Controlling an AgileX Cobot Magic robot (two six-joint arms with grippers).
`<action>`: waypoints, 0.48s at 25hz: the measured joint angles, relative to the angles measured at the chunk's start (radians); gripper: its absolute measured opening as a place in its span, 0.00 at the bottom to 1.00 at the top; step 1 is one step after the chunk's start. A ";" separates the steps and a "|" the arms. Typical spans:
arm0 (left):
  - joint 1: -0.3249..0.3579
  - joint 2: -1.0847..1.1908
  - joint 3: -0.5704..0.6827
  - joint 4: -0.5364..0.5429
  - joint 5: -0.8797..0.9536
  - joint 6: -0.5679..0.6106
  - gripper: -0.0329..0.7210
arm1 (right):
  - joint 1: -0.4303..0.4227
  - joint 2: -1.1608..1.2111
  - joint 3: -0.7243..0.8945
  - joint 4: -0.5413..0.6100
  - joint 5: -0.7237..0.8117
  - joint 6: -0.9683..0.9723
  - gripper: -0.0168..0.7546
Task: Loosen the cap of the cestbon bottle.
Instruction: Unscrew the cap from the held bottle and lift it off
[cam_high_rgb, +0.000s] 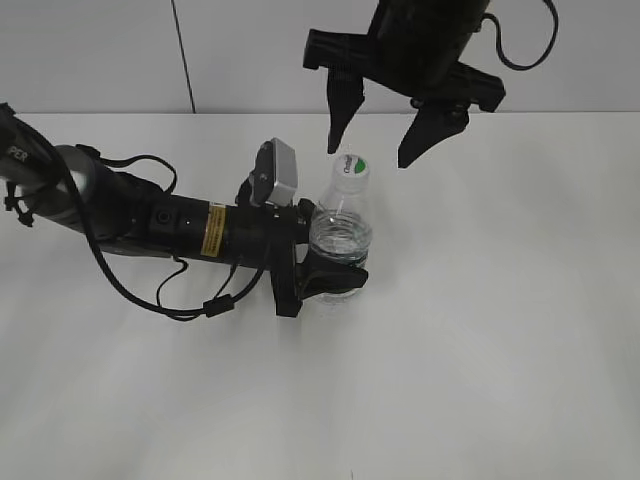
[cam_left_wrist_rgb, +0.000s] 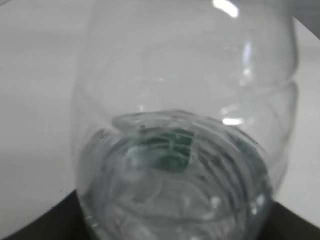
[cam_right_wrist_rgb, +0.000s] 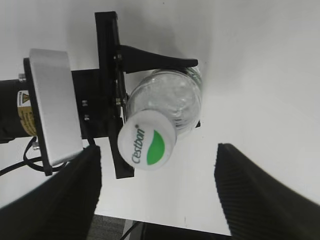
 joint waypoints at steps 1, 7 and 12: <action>0.000 0.000 0.000 0.000 0.000 0.000 0.59 | 0.002 0.001 0.000 0.000 0.000 0.000 0.72; 0.000 0.000 0.000 -0.001 0.002 0.001 0.59 | 0.026 0.045 -0.030 -0.001 0.002 -0.012 0.72; 0.000 -0.001 0.000 -0.003 0.003 0.001 0.59 | 0.027 0.051 -0.034 -0.023 0.001 -0.015 0.72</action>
